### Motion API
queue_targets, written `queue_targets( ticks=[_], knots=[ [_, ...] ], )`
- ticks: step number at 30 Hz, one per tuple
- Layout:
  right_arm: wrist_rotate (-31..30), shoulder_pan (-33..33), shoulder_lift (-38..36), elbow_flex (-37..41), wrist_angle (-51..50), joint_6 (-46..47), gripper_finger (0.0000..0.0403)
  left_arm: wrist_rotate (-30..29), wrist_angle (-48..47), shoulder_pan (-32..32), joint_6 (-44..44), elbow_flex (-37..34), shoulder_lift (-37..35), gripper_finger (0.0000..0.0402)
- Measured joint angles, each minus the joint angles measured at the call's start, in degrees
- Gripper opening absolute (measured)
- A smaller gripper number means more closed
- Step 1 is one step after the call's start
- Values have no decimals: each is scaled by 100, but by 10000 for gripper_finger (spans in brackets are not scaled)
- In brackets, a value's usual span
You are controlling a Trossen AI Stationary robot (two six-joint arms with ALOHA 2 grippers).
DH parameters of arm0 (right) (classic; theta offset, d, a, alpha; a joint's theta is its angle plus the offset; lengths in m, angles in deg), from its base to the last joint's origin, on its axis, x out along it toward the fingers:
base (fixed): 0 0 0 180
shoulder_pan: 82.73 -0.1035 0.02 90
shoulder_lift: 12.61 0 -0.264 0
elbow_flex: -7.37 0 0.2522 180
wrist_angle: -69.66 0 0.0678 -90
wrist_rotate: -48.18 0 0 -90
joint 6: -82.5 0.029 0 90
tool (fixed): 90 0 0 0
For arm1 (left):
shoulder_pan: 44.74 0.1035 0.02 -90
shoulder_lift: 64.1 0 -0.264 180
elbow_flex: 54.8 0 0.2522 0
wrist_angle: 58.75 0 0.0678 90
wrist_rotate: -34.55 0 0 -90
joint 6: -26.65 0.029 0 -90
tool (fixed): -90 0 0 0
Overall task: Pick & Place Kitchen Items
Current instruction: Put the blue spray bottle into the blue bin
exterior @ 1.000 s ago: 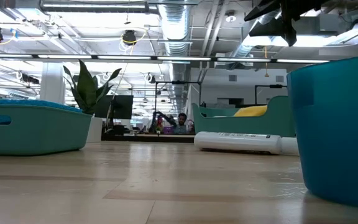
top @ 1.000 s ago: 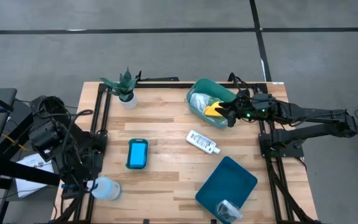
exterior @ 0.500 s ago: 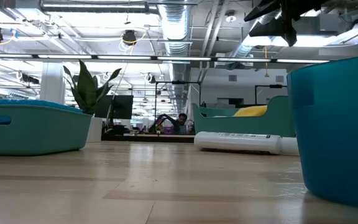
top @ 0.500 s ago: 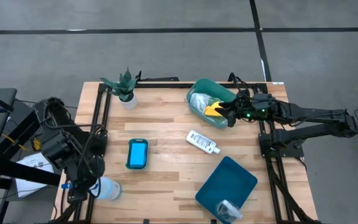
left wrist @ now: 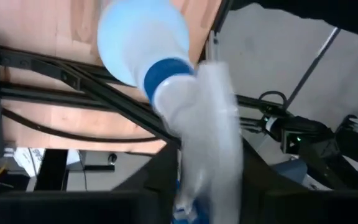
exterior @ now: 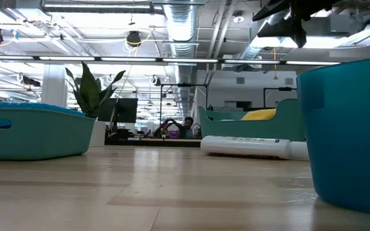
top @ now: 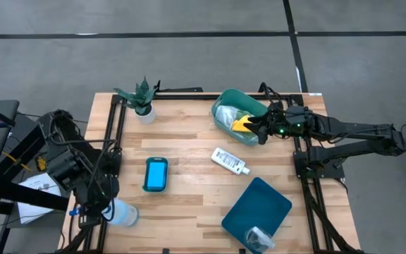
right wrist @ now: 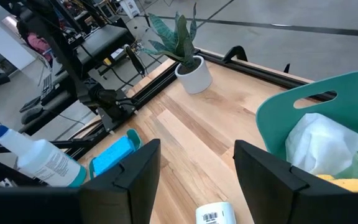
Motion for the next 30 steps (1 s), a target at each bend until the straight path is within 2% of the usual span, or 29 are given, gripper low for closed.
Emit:
queue_targets(
  ticks=[2,10,18,24,30],
  knots=[
    [26,-1,0,0,0,10,195,-70,-67,0,-25,6,-7,66],
    [44,-1,0,0,-2,16,195,-594,309,198,40,6,-20,66],
    [118,-1,-2,0,-2,56,195,-1286,944,860,670,-8,4,66],
    [217,-28,-1,0,-7,58,195,-941,1216,1661,1363,-8,174,66],
    [218,-137,0,0,-7,56,195,-447,2054,2418,2066,-1,520,66]
  ],
)
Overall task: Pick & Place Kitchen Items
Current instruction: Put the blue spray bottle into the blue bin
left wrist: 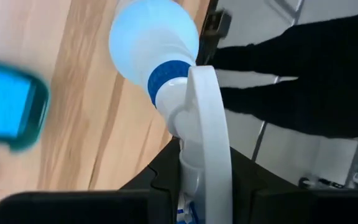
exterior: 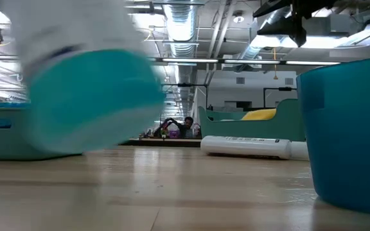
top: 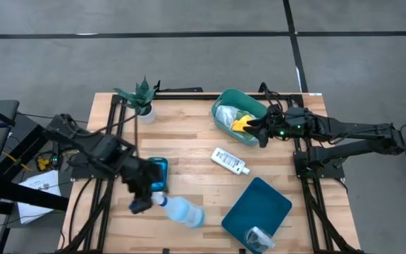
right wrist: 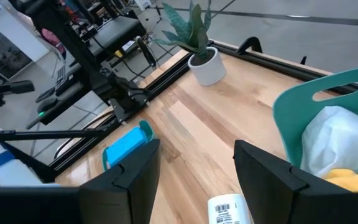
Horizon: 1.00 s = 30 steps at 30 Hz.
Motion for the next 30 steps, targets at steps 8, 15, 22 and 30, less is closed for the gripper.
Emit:
queue_targets(
  ticks=[8,15,22,30],
  knots=[
    [2,-194,-1,0,2,-18,195,153,65,721,576,127,367,66],
    [9,-280,-2,0,4,-173,195,197,-52,1338,712,463,542,66],
    [9,-278,-2,0,11,-279,195,227,-265,1782,696,560,738,66],
    [74,-278,0,2,52,-413,195,271,-374,2172,571,566,715,73]
  ],
)
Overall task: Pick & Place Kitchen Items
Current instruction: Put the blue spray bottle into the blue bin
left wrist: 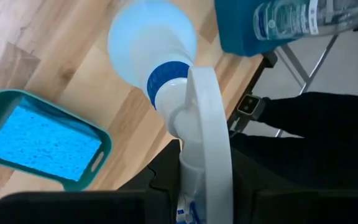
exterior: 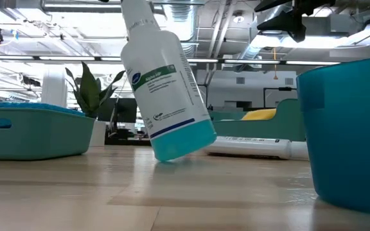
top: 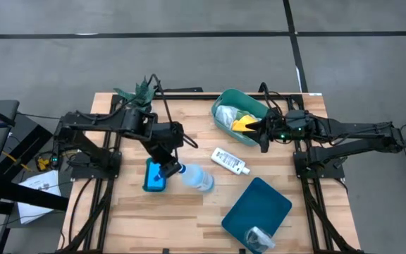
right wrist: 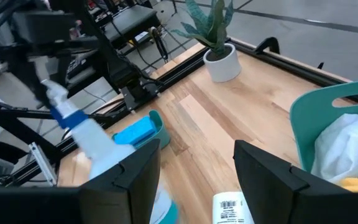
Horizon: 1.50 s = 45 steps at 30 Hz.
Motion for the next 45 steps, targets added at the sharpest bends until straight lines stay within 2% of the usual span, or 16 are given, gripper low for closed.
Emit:
queue_targets(
  ticks=[7,20,26,34,41,45],
  knots=[
    [58,0,-2,0,-2,-59,195,408,101,114,-44,0,-6,89],
    [209,0,-1,0,36,-59,195,478,778,177,-342,7,-20,198],
    [303,0,-2,0,113,-42,195,468,973,169,-382,4,-20,230],
    [364,0,0,0,136,-42,195,433,1666,170,-489,2,-86,246],
    [364,0,-2,0,197,-42,195,385,1734,210,-484,-7,-159,246],
    [490,0,0,0,456,-42,195,385,2072,304,-345,-7,-326,246]
  ],
)
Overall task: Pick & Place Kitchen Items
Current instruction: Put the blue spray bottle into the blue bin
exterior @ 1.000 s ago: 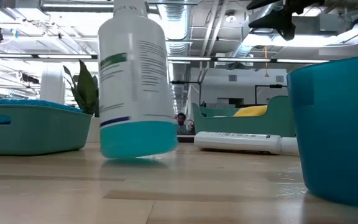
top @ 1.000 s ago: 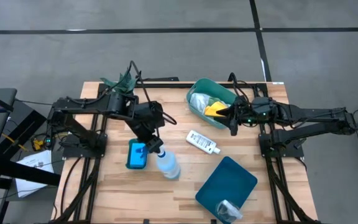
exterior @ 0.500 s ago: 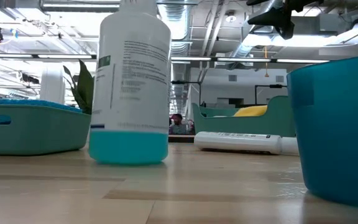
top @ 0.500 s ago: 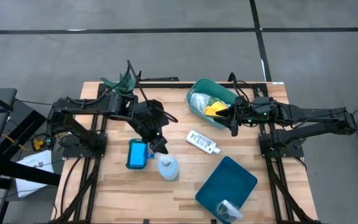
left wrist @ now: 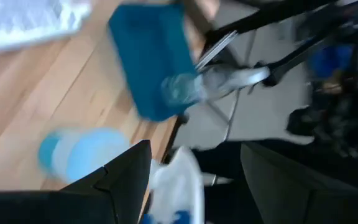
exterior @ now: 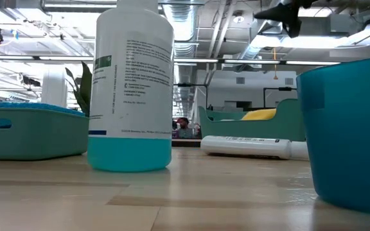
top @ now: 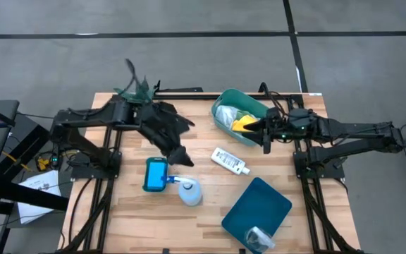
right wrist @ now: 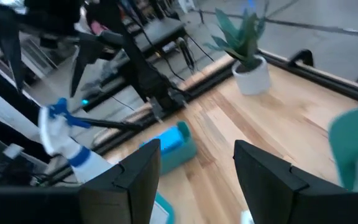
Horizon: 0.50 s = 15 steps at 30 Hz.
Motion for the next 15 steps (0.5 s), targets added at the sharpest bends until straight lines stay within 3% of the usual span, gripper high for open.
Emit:
queue_targets(
  ticks=[11,15],
  knots=[
    [172,-264,3,0,1264,63,195,29,2249,-27,1275,2,-692,246],
    [166,-465,192,9,1801,230,195,388,3764,-33,1583,0,-693,246]
  ],
)
